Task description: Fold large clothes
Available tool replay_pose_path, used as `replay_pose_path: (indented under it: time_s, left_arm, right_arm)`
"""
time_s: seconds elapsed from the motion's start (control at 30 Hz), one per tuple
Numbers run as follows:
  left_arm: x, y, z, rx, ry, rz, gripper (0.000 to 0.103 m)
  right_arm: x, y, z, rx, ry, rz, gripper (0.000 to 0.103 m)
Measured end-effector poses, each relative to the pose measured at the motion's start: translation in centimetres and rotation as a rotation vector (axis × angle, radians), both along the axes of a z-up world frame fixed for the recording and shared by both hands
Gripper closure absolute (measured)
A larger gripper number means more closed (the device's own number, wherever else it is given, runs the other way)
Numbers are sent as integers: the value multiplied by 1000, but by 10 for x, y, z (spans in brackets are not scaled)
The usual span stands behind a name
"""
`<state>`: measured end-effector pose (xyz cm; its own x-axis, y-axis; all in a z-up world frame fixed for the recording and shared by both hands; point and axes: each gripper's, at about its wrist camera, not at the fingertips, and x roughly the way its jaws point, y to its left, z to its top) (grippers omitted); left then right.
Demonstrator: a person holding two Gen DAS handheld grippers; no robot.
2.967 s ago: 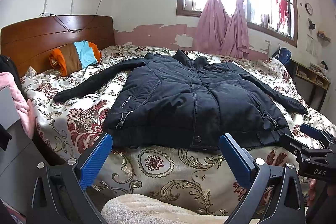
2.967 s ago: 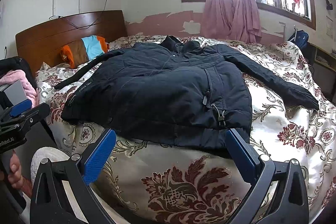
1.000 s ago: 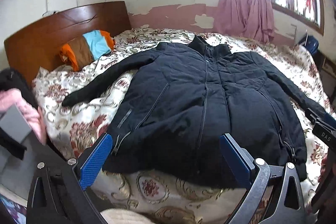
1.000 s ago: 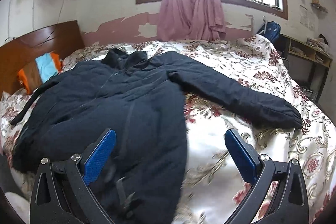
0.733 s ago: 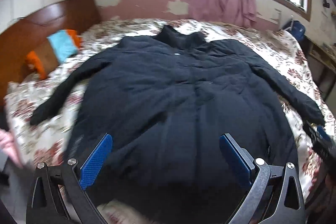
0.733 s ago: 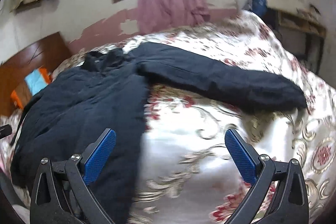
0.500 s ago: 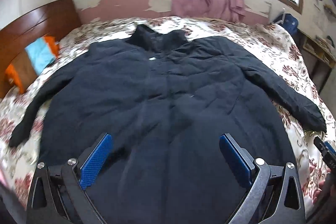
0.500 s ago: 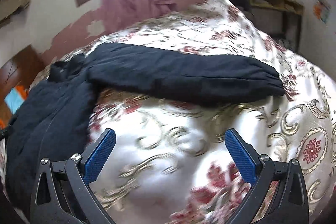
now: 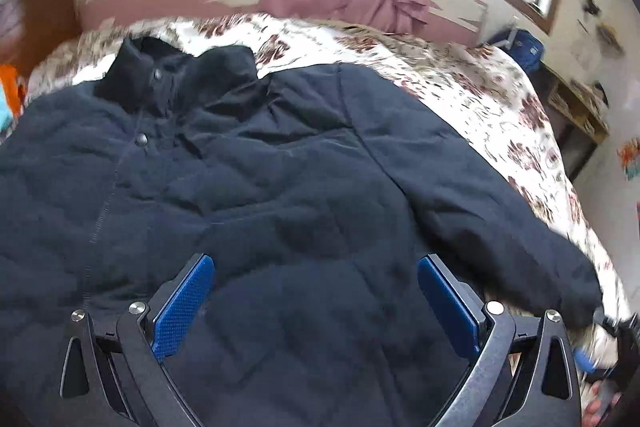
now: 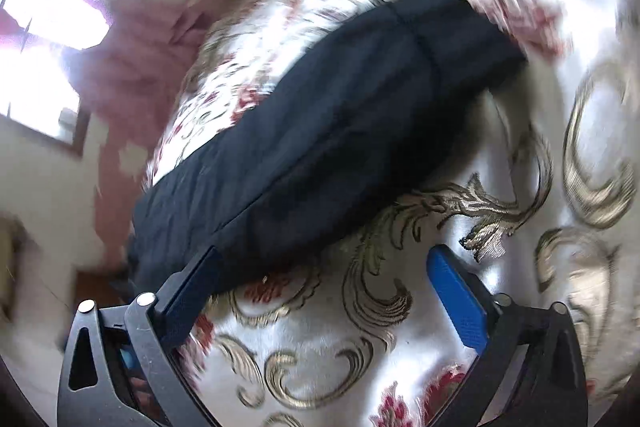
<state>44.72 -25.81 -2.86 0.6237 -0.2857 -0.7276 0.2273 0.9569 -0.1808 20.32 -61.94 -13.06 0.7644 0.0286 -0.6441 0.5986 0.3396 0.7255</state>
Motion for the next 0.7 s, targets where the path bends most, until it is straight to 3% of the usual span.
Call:
replay_pose_path:
  time_s: [0.07, 0.13, 0.27, 0.37, 0.43, 0.57, 0.7]
  left_arm:
    - [11, 2, -12, -65, 46, 11, 1]
    - [16, 0, -34, -72, 101, 13, 0]
    - [11, 2, -53, -112, 84, 8, 0]
    - [13, 5, -60, -139, 98, 3, 0]
    - [14, 6, -62, -149, 103, 1, 0]
    - [12, 15, -59, -200, 95, 2, 0]
    - [6, 47, -53, -373, 84, 25, 0]
  right_arm:
    - [-5, -6, -17, 88, -13, -57, 36]
    - [-10, -9, -30, 131, -41, -106, 48]
    - [-5, 1, -42, 107, -68, -125, 75]
    - [6, 8, -34, 52, -83, -120, 97]
    - [13, 14, -16, -18, -103, -113, 99]
    - [36, 20, 55, -252, -152, -53, 100]
    - [63, 27, 127, -433, -204, 49, 100]
